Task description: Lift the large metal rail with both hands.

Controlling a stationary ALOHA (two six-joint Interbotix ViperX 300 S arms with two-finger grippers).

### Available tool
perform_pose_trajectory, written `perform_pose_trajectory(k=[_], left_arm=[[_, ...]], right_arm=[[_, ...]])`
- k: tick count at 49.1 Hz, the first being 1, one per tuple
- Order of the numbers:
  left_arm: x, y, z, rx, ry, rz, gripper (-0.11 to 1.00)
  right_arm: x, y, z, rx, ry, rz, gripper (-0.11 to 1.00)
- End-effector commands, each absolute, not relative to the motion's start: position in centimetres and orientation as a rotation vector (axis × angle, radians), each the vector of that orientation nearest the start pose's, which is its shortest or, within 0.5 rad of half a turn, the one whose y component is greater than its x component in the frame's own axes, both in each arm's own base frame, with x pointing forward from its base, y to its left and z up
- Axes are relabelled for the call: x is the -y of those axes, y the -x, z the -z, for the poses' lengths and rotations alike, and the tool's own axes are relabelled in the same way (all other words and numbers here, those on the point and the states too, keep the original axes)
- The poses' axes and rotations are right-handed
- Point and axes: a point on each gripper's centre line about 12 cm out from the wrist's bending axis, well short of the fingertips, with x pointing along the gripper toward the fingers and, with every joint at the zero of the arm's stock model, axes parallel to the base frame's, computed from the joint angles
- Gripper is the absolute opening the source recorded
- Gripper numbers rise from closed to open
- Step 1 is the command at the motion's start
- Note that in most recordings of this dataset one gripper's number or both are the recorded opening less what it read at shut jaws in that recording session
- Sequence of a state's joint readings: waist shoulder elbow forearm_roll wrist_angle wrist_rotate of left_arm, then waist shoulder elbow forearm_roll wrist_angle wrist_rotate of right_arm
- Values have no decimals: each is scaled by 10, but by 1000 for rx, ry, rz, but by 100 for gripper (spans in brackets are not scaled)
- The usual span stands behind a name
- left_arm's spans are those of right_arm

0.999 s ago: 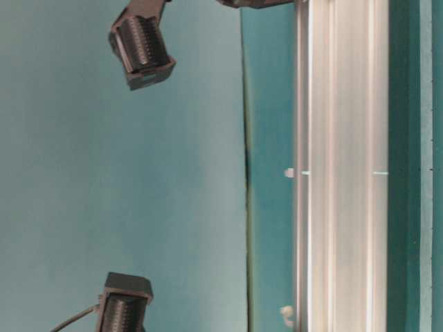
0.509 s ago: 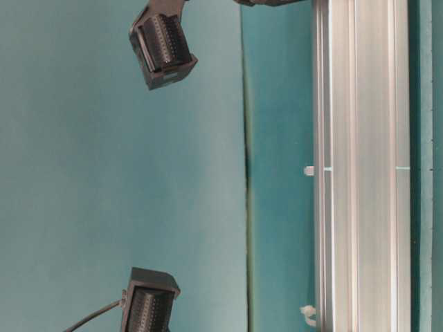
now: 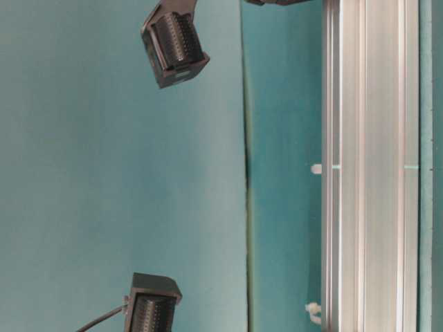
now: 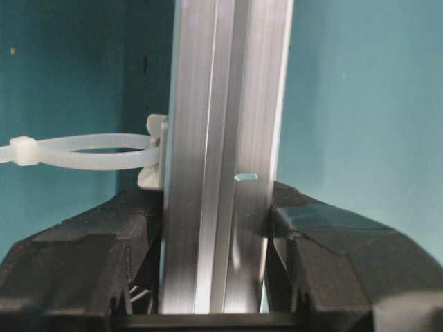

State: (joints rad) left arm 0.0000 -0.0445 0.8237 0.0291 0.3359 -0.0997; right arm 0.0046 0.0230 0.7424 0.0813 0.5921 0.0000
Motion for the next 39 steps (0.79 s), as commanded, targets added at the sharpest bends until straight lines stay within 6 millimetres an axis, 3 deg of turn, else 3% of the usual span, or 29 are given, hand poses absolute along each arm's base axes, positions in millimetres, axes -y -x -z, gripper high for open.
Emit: perform_pose_trajectory(k=[1, 39], left_arm=[[-3, -315, -117, -1083, 66, -55, 35], [-3, -301, -108, -1120, 68, -58, 35]], right_arm=[[-9, -307, -101, -1359, -89, 3, 39], [-4, -309, -98, -1312, -83, 13, 39]])
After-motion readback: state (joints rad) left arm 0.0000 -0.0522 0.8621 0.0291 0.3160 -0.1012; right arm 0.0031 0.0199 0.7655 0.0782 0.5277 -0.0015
